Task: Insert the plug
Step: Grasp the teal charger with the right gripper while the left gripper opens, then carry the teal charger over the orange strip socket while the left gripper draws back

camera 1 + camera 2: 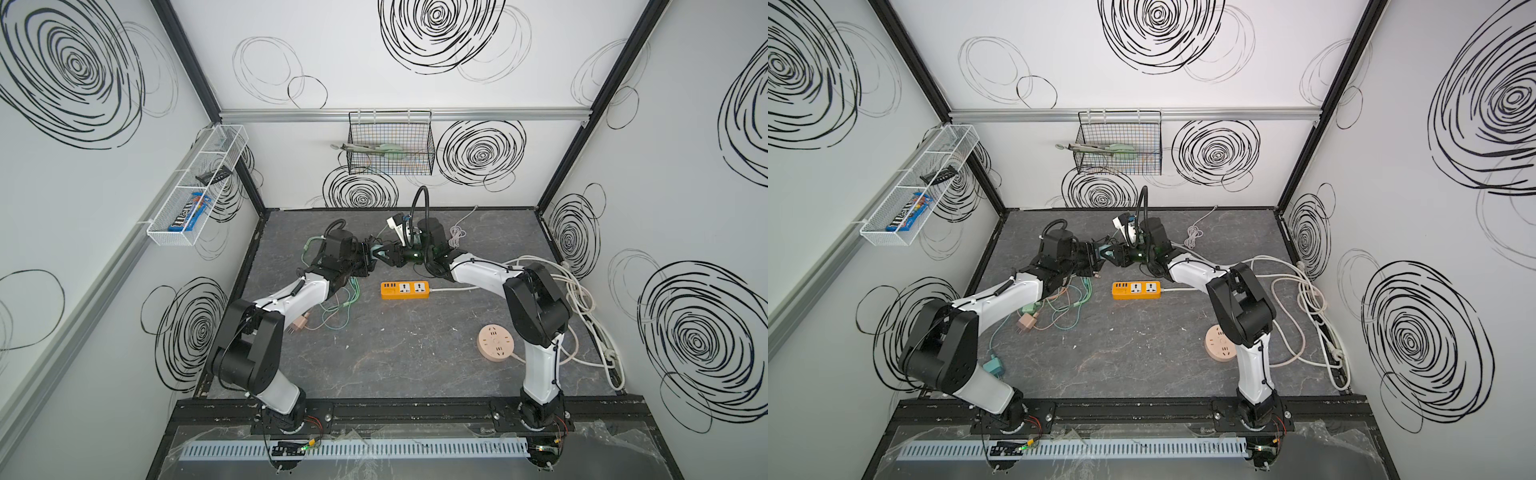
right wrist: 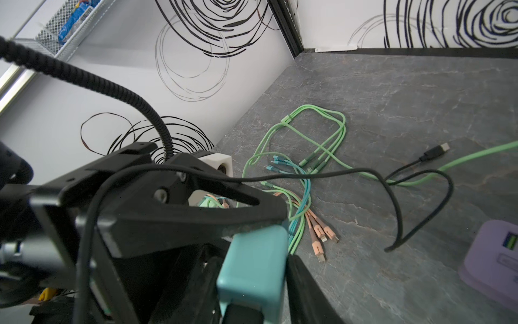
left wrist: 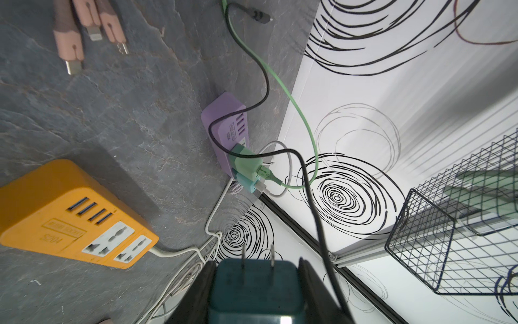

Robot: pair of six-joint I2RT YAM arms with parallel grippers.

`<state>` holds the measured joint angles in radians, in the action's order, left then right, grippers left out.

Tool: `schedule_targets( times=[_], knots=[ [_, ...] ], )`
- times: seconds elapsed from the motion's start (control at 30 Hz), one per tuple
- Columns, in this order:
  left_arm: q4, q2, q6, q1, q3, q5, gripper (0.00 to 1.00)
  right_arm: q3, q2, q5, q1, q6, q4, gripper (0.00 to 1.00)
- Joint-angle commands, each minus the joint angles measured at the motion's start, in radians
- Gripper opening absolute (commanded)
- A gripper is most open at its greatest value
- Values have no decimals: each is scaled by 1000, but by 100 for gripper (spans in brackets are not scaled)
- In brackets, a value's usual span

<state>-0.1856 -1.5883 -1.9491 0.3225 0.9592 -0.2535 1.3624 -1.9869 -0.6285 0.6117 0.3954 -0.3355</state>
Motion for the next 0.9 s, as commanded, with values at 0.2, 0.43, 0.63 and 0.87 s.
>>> schedule_targets(
  times=[0.2, 0.43, 0.63, 0.87],
  knots=[
    [-57, -24, 42, 5, 9, -9, 1, 76, -6, -64, 4, -83, 103, 6],
    [101, 13, 338, -46, 28, 66, 87, 216, -21, -166, -68, -575, 498, 0],
    [237, 82, 536, -85, -62, 84, 99, 363, -52, -92, -99, -972, 892, 0],
    [291, 158, 624, -108, -190, 80, 96, 531, -117, -17, -99, -1192, 1186, 0]
  ],
)
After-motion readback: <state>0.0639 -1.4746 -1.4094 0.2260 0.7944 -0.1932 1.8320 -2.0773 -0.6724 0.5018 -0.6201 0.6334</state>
